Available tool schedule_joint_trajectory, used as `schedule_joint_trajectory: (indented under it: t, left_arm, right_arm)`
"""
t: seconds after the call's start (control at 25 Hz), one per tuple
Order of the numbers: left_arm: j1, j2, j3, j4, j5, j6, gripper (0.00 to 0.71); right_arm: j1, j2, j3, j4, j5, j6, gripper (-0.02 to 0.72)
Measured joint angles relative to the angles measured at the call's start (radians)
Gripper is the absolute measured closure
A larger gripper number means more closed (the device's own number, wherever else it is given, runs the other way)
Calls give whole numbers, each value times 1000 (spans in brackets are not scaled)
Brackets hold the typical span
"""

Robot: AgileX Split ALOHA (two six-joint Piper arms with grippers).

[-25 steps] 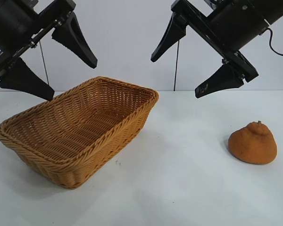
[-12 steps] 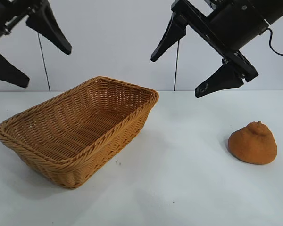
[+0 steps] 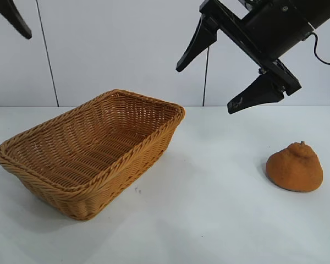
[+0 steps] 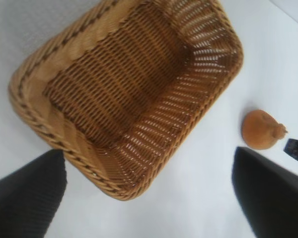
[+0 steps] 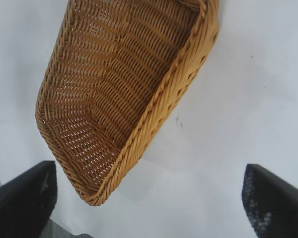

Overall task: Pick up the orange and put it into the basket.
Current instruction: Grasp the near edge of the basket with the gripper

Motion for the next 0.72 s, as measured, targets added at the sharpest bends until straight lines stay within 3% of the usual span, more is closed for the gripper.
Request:
schedule_joint_trajectory:
  t: [0.24,0.56,0.72]
  left_arm:
    - [-18,0,89,32,-26,-155,67]
    - [-164,29,126,188,-159,-457,67]
    - [-174,116,129,260,-167,-570,67]
  right_arm:
    - [0,0,0,0,-5,0,10]
    - [0,0,0,3,-7,8,10]
    - [0,0,0,4,-7,10,10]
